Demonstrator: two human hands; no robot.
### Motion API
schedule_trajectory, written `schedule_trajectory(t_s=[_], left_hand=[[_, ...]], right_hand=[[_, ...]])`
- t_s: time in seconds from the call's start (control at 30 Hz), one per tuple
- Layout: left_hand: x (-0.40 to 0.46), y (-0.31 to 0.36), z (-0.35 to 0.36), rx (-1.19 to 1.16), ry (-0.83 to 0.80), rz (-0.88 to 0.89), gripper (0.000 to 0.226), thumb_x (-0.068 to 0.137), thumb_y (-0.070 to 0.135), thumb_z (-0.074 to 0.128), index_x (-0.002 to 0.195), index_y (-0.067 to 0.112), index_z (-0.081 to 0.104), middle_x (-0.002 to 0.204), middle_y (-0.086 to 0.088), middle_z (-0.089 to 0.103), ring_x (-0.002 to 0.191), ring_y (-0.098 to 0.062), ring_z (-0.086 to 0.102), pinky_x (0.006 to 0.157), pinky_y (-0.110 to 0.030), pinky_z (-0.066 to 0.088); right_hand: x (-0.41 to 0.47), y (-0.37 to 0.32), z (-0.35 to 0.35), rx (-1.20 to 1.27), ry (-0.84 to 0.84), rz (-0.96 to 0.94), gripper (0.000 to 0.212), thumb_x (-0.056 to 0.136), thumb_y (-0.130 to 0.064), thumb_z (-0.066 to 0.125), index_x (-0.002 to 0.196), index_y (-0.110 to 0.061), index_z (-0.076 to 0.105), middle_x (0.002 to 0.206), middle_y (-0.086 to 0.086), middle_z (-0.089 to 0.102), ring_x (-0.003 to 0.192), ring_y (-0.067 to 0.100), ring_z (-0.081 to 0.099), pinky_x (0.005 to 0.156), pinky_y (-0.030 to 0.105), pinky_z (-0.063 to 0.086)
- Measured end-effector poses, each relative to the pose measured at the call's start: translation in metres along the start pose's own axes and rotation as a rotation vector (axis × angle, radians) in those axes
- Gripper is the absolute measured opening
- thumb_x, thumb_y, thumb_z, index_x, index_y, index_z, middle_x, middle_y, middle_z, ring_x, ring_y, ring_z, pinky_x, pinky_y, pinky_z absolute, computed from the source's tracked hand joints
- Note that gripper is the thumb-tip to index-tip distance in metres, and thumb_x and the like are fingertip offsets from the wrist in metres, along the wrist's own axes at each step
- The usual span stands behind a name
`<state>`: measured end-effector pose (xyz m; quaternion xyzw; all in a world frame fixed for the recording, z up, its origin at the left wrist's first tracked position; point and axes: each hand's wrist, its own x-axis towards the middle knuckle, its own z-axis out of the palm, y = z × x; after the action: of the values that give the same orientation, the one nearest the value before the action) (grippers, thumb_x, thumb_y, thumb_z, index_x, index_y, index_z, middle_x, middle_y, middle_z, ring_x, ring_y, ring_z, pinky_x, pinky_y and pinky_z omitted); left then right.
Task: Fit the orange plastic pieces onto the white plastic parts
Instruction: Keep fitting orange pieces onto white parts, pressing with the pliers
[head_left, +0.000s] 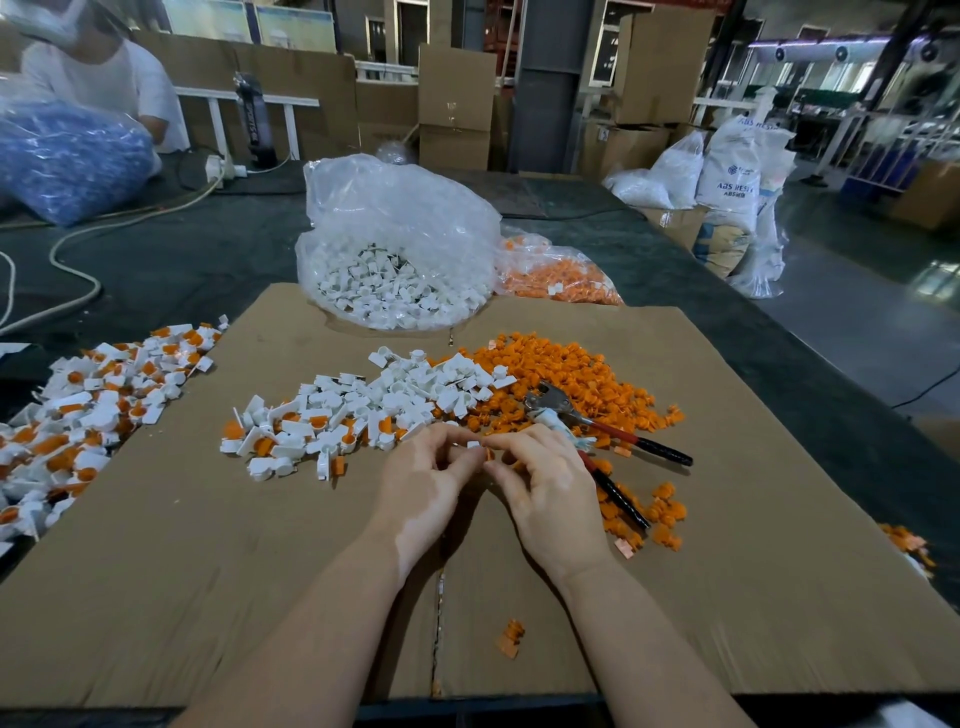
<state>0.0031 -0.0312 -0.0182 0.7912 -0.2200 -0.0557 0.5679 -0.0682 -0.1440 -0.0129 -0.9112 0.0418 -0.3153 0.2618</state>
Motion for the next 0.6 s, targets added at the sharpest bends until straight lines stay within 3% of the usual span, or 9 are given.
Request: schedule_trajectory(t_s=[0.13,0.27,0.37,0.43,0.5,0.6], left_hand=[[0.002,-0.001,0.001,0.033,0.012,0.022,0.004,0.086,0.02,0.064,0.089,0.021,0.065,0.057,0.009,0.054,0.056,0.0,0.049,0.053,-0.012,0.033],[0.005,-0.001,0.002,-0.047,0.036,-0.041,0.004,0.085,0.019,0.065,0.088,0.021,0.065,0.061,0.003,0.06,0.06,-0.006,0.055,0.055,-0.012,0.037],[0.006,0.001,0.005,-0.117,0.069,-0.101,0.005,0.085,0.018,0.066,0.088,0.021,0.065,0.066,-0.001,0.066,0.067,-0.007,0.062,0.059,-0.014,0.041],[0.008,0.002,0.006,-0.14,0.076,-0.124,0.005,0.085,0.018,0.065,0.09,0.017,0.065,0.067,-0.004,0.066,0.07,-0.011,0.063,0.061,-0.018,0.041],[0.009,0.002,0.008,-0.143,0.076,-0.126,0.006,0.086,0.018,0.064,0.091,0.015,0.065,0.063,-0.002,0.062,0.065,-0.008,0.06,0.06,-0.013,0.04],[0.01,0.003,0.009,-0.122,0.073,-0.12,0.003,0.086,0.018,0.064,0.089,0.016,0.065,0.057,0.004,0.056,0.054,0.003,0.053,0.052,-0.004,0.036]], right_hand=[[0.0,0.002,0.001,-0.002,-0.012,0.012,0.019,0.084,-0.015,0.067,0.103,-0.015,0.07,0.088,-0.003,0.061,0.087,0.012,0.054,0.083,0.03,0.046],[0.001,0.003,-0.001,-0.039,0.097,0.059,0.019,0.085,-0.022,0.067,0.102,-0.015,0.069,0.091,-0.002,0.063,0.093,0.017,0.056,0.088,0.034,0.04],[0.003,0.008,-0.008,-0.246,0.203,0.2,0.026,0.089,-0.028,0.061,0.109,-0.013,0.066,0.104,0.003,0.065,0.102,0.023,0.055,0.09,0.038,0.035],[0.006,0.013,-0.016,-0.418,0.118,0.394,0.039,0.092,-0.037,0.051,0.123,-0.015,0.057,0.122,0.006,0.058,0.116,0.024,0.048,0.1,0.041,0.027],[0.011,0.019,-0.024,-0.563,-0.08,0.555,0.05,0.092,-0.044,0.043,0.134,-0.016,0.043,0.137,0.006,0.045,0.129,0.024,0.035,0.109,0.047,0.015],[0.02,0.027,-0.033,-0.563,-0.298,0.655,0.05,0.089,-0.041,0.039,0.131,-0.014,0.04,0.14,0.006,0.038,0.134,0.024,0.027,0.111,0.055,0.002]])
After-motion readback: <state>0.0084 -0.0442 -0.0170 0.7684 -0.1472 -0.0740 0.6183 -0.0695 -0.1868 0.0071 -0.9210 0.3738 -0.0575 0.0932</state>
